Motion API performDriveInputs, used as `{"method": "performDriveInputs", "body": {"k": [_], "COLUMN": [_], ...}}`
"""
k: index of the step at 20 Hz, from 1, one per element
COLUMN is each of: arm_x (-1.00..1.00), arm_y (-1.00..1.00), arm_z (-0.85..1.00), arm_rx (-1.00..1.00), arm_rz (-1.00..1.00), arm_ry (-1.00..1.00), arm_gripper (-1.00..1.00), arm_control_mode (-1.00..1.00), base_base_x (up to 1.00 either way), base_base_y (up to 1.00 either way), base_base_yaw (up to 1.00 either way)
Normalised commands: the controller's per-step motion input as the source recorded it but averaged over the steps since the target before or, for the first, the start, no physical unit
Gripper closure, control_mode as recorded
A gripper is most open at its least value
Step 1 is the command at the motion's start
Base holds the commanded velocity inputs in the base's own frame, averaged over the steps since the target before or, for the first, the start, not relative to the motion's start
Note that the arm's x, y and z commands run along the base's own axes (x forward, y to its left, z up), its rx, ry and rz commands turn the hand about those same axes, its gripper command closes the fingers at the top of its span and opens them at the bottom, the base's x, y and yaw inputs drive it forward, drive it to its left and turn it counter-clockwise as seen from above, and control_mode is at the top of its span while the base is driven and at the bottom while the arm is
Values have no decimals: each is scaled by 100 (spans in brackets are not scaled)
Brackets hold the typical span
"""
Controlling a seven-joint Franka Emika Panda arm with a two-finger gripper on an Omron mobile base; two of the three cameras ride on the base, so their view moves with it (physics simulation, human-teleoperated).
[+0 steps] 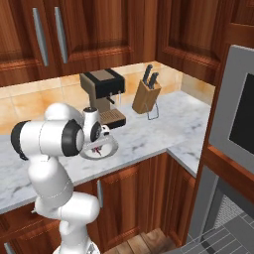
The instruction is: Take the fish from the oven and place it on the plate on the counter.
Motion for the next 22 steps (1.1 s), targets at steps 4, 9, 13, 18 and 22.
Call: {"method": "performDriveInputs", "body": {"k": [4, 9, 13, 18, 22], "arm_x": [32, 12, 0, 0, 0], "arm_y": [2, 0, 0, 0, 1], "arm_z": [-23, -7, 0, 2, 2], "arm_rx": [0, 0, 0, 0, 0], "arm_rz": [0, 0, 0, 0, 0], "arm_ry": [0, 0, 0, 3, 9], "arm_gripper": [100, 100, 100, -100, -100], "arm_control_mode": [-100, -100, -100, -100, -100], "base_base_x": [0, 0, 0, 0, 0], "base_base_y": [0, 0, 0, 0, 0], "base_base_yaw": [0, 0, 0, 0, 0]}}
